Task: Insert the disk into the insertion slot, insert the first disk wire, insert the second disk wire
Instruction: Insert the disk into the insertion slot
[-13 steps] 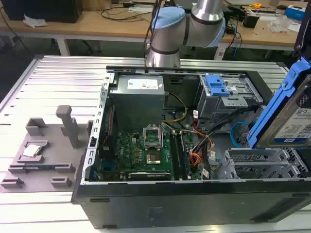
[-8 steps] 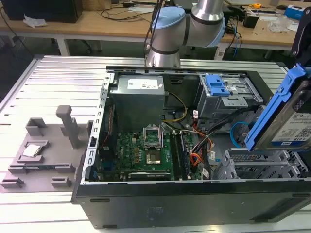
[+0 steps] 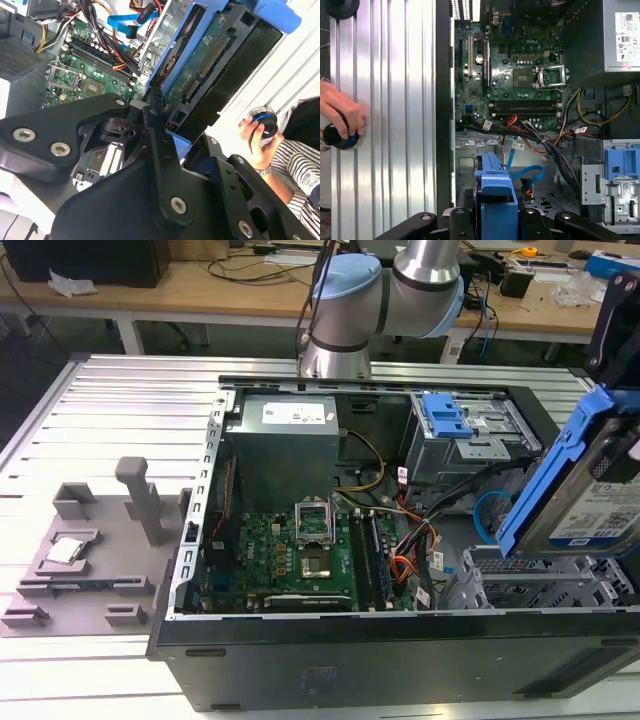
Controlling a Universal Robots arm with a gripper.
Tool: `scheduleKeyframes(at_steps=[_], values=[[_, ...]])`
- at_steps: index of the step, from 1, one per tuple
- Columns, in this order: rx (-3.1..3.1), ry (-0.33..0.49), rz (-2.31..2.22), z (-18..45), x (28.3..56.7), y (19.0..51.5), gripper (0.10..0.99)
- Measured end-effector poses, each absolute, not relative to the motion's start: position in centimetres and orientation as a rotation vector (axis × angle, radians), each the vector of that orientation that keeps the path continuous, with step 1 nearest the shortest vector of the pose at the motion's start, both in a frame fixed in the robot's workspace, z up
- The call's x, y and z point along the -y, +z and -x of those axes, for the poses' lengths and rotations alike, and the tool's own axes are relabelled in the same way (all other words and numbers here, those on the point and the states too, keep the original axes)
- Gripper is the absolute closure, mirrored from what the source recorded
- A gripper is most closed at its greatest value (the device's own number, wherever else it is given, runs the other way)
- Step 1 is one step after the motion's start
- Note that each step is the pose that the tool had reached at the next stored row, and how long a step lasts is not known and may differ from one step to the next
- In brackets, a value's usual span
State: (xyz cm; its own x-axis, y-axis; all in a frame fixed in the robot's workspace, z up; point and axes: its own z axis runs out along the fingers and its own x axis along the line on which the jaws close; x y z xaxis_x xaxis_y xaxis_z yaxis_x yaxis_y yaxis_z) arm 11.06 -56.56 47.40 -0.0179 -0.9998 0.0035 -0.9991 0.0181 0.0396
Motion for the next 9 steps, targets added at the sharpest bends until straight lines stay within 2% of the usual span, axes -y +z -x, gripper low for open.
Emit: scheduleKeyframes(at_steps=[9], values=[[2.219, -0.039, -2.179, -10.8, 56.1, 45.3, 0.722]])
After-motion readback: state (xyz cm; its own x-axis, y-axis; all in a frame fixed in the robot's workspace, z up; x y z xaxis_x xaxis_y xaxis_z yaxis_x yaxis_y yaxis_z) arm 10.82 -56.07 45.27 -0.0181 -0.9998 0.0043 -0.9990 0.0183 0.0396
